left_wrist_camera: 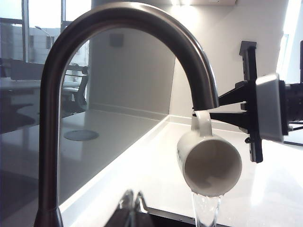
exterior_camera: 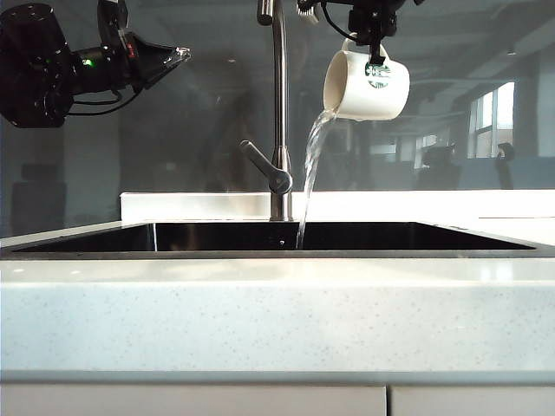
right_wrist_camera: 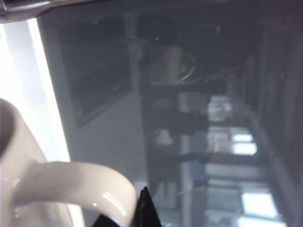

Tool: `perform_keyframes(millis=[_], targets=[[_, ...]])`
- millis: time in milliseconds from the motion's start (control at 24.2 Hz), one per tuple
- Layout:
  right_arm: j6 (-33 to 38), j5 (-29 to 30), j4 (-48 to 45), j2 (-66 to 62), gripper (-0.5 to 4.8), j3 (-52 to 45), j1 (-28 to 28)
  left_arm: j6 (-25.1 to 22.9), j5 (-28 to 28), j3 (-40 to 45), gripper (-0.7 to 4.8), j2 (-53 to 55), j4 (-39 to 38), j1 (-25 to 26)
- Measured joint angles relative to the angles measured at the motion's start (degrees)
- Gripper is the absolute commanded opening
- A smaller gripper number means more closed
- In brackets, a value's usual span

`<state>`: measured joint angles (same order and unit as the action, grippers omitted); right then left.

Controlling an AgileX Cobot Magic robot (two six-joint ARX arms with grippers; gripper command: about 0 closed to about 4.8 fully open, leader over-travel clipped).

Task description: Pick up the mug next to the sink, go to the faucet to get some water, pour the water into the sink, and finally put the mug back to its place.

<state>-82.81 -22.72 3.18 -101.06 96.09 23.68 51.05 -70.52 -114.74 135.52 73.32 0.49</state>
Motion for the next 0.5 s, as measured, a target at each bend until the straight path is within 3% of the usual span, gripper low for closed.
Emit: perform_keyframes(millis=[331,496], targets=[[-17.49,4.61,-1.09,0.00,-0.02,-0.02,0.26,0.00,0.02,0.00,-0.04,0.00,-0.02,0.00],[-20.44,5.01,-4.28,0.02,-0.02,-0.02,0.37,0.00,0.02,0.00,-0.04,0.00,0.04,0.00]])
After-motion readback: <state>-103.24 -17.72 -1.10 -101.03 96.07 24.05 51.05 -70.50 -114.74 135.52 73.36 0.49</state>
